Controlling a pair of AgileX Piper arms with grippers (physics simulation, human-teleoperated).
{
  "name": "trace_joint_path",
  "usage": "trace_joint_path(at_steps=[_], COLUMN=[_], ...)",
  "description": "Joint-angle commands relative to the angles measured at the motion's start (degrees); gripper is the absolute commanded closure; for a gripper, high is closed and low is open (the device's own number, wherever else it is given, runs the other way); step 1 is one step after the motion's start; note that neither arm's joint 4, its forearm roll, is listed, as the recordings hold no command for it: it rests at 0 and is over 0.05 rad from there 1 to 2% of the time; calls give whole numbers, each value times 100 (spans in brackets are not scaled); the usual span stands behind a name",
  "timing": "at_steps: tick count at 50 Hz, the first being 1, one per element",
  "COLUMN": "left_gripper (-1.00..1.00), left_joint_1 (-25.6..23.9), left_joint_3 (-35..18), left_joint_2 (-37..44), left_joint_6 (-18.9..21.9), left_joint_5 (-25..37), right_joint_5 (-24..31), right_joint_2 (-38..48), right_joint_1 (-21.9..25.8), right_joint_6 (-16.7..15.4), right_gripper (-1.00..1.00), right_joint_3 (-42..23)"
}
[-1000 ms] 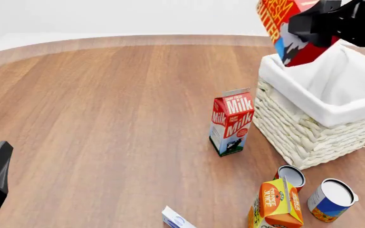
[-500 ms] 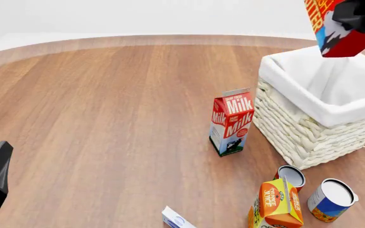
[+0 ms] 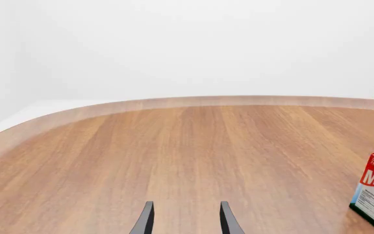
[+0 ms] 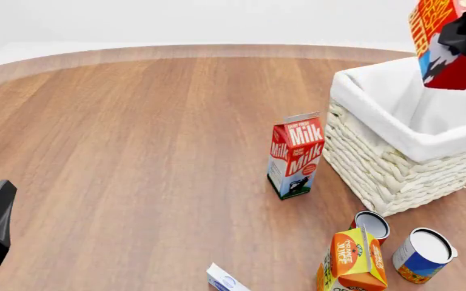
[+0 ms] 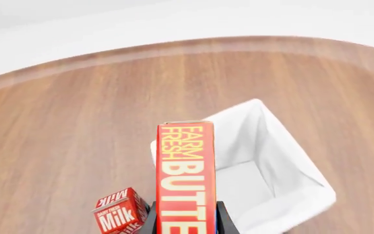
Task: Pick up the cream cheese box and the butter, and put them in the basket.
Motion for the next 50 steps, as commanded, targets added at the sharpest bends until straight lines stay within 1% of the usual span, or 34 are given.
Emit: trace_joint_path(at_steps=[1, 2, 3, 5, 8, 10, 14, 15, 17, 19, 22, 23, 25, 27, 31, 34, 37, 41, 43, 45, 46, 48, 49, 50], left_gripper=[-100, -100, -100, -100, -100, -100, -100, -100, -100, -100, -100, -100, -100, -100, -100, -100, -100, -100, -100, -100, -100, -100, -100, -100], left_joint_1=[0, 0, 0, 0, 0, 0, 0, 0, 0, 0, 0, 0, 0, 0, 0, 0, 0, 0, 0, 0, 0, 0, 0, 0], left_joint_3=[0, 0, 0, 0, 0, 0, 0, 0, 0, 0, 0, 0, 0, 0, 0, 0, 0, 0, 0, 0, 0, 0, 0, 0], left_joint_2=[0, 0, 0, 0, 0, 0, 0, 0, 0, 0, 0, 0, 0, 0, 0, 0, 0, 0, 0, 0, 0, 0, 0, 0], left_joint_6=[0, 0, 0, 0, 0, 0, 0, 0, 0, 0, 0, 0, 0, 0, 0, 0, 0, 0, 0, 0, 0, 0, 0, 0], left_joint_5=[0, 0, 0, 0, 0, 0, 0, 0, 0, 0, 0, 0, 0, 0, 0, 0, 0, 0, 0, 0, 0, 0, 0, 0], right_joint_5=[-120, -94, -174, -126, -296, -204, -296, -407, -389, -535, -514, -645, -547, -659, -612, -782, -672, -848, -745, -863, -884, -835, -820, -844], right_joint_2=[21, 63, 47, 87, 82, 122, 149, 142, 172, 144, 152, 138, 164, 174, 189, 193, 205, 223, 251, 262, 266, 283, 289, 298], right_joint_1=[-147, -155, -155, -173, -191, -215, -223, -223, -234, -230, -218, -223, -227, -242, -257, -257, -259, -287, -279, -248, -205, -224, -214, -186], right_joint_6=[135, 132, 160, 138, 160, 164, 195, 217, 244, 270, 302, 319, 331, 314, 340, 351, 364, 341, 361, 420, 542, 518, 582, 750], right_gripper=[100, 100, 100, 100, 100, 100, 100, 100, 100, 100, 100, 100, 100, 100, 100, 100, 100, 100, 100, 100, 100, 100, 100, 100], right_joint_3=[-1, -75, 44, -28, 165, 62, 150, 290, 249, 431, 414, 572, 459, 570, 512, 693, 585, 765, 661, 821, 857, 792, 783, 813])
